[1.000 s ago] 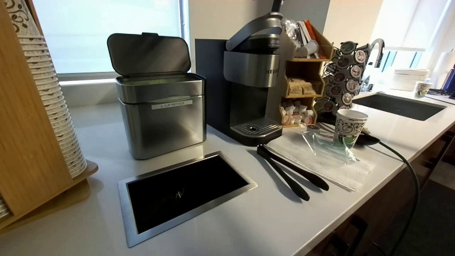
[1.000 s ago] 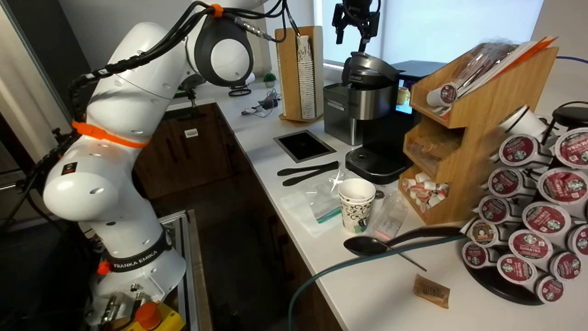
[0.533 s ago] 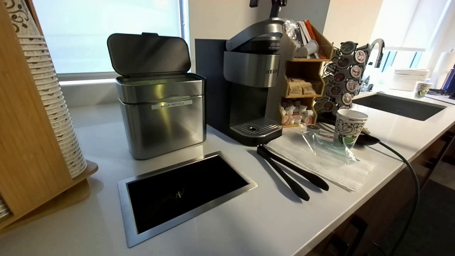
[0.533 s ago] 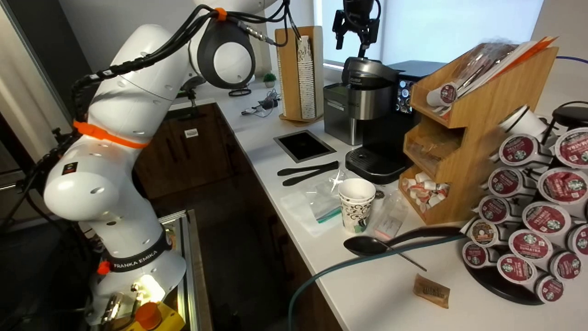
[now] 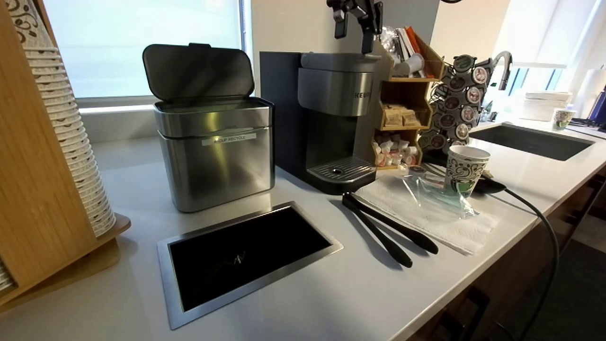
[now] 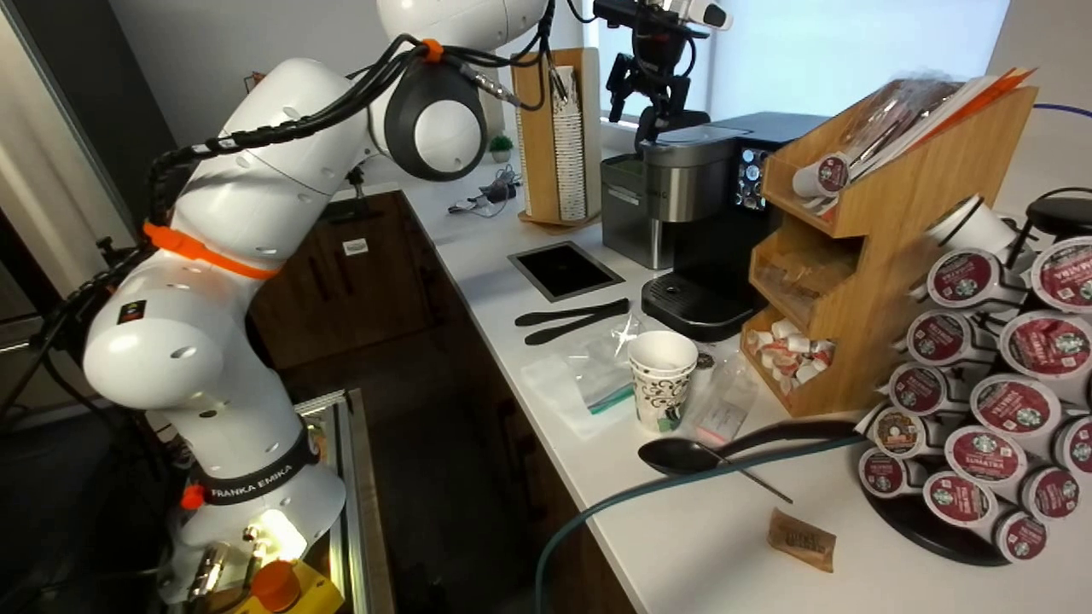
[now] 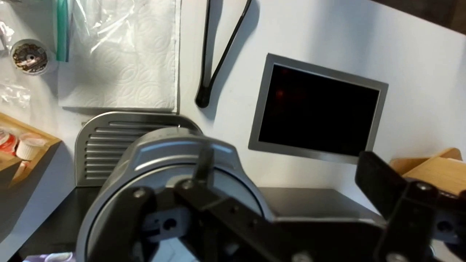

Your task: Close the lid of the coffeemaker

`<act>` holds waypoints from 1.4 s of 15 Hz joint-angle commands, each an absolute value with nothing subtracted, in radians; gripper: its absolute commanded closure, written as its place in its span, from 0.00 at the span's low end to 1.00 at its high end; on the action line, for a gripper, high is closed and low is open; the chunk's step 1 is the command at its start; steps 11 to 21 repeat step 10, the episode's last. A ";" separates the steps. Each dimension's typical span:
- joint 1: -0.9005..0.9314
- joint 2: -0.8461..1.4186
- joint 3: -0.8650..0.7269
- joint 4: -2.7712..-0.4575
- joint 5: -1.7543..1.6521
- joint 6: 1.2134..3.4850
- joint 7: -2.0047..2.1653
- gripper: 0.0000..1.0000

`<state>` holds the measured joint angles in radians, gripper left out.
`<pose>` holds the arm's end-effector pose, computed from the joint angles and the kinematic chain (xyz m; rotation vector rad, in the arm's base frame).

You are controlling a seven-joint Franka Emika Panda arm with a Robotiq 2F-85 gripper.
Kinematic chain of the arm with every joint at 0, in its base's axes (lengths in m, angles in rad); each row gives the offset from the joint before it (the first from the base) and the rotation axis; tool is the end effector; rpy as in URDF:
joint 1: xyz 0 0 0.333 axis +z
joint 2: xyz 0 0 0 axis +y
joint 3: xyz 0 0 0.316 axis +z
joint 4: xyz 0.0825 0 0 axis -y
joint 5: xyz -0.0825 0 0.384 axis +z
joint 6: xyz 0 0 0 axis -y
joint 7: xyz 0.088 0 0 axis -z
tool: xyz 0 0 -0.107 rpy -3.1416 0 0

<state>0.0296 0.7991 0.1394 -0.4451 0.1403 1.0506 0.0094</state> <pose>0.6806 0.0815 0.5789 -2.9004 -0.2701 0.2943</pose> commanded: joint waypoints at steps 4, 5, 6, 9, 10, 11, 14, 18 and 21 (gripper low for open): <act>0.044 0.673 0.054 -0.439 0.087 1.194 0.134 0.00; 0.043 0.656 0.032 -0.450 0.066 1.152 0.169 0.00; 0.040 0.642 0.017 -0.467 0.049 1.119 0.187 0.00; 0.029 0.639 0.025 -0.459 0.064 1.141 0.167 0.00; 0.027 0.638 0.025 -0.459 0.064 1.142 0.166 0.00; 0.027 0.638 0.025 -0.459 0.064 1.142 0.166 0.00; 0.027 0.638 0.025 -0.459 0.064 1.142 0.166 0.00; 0.027 0.638 0.025 -0.459 0.064 1.142 0.166 0.00; 0.027 0.638 0.025 -0.459 0.064 1.142 0.166 0.00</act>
